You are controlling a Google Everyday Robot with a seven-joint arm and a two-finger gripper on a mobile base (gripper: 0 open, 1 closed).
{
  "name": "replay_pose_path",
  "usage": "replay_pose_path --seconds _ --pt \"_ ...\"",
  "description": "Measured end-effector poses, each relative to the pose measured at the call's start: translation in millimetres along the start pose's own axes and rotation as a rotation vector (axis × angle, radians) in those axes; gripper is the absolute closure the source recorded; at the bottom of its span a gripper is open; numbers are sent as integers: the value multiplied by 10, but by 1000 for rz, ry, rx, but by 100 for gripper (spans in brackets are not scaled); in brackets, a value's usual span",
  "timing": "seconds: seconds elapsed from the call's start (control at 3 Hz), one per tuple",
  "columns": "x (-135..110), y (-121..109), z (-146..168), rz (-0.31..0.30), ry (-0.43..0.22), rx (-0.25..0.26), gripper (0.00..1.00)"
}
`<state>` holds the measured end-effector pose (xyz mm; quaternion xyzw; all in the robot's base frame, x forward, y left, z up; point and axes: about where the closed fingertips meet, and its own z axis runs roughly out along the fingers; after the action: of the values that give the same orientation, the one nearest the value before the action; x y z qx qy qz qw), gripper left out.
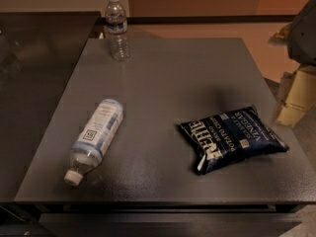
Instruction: Place blue plastic bottle upright
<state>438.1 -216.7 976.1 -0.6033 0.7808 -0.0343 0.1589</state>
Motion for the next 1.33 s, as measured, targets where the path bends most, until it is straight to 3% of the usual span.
replay_pose_path --seconds 0.33,0.67,1.0,1.33 --pt "0 0 0 0 0 0 0" --pt "-57 -23 -12 -41 0 12 0" --pt "-302 -37 22 -179 -21 3 0" --pt "-669 34 175 -393 -48 -31 0"
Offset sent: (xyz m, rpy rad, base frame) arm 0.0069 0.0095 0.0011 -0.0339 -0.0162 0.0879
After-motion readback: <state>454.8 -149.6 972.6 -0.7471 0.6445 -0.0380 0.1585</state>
